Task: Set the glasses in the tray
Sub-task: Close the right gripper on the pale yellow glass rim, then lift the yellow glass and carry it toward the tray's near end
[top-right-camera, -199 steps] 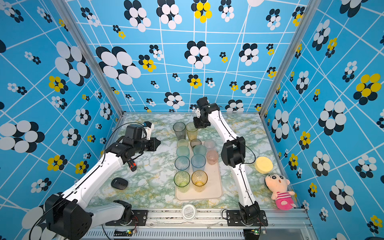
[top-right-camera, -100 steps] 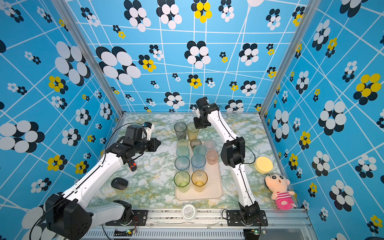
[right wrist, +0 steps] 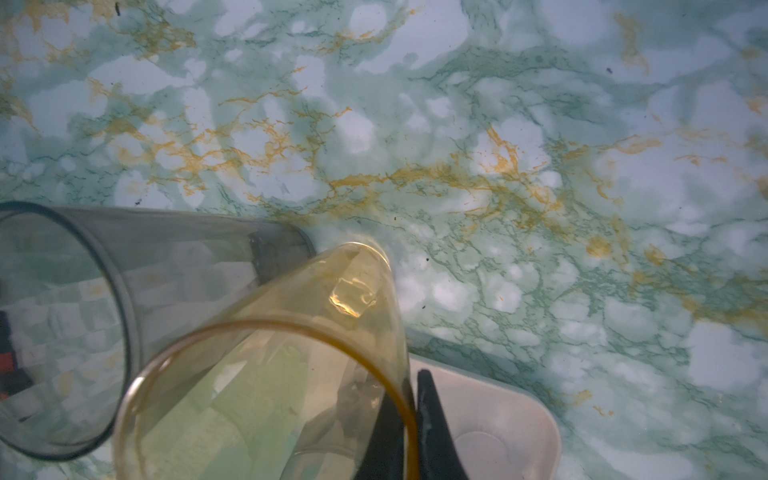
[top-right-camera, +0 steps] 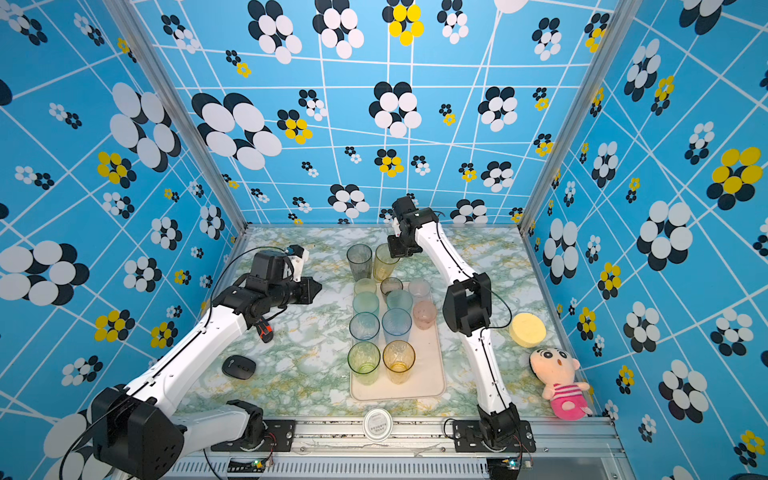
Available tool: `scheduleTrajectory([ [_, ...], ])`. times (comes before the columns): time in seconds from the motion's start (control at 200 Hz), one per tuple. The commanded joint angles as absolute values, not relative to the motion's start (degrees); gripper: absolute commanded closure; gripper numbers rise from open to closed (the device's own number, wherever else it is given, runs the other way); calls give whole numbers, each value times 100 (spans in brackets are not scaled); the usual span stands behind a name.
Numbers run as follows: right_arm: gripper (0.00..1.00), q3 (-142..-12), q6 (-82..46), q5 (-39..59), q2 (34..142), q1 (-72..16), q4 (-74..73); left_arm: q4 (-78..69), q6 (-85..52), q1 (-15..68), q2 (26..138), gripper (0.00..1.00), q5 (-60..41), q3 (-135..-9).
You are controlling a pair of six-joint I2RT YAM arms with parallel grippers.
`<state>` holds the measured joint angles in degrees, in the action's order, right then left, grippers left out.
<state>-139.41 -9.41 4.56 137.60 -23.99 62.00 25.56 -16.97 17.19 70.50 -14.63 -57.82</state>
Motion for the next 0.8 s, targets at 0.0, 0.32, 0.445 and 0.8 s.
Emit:
scheduleTrajectory([
  [0.0, 100, -13673, -1008, 287, 13365, -2435, 5944, 2506, -1718, 1672, 7037, 84, -1574, -5717],
  [0.32, 100, -12476, -1178, 49, 12248, -2400, 4888, 2549, -1723, 1670, 6980, 84, -1556, -5677],
  [0.445, 100, -12067, -1178, -21, 11855, -2366, 4620, 2549, -1723, 1669, 6952, 84, -1547, -5652],
  [0.8, 100, -10925, -929, -357, 10413, -2209, 4446, 2688, -1687, 1670, 6830, 84, -1538, -5678],
])
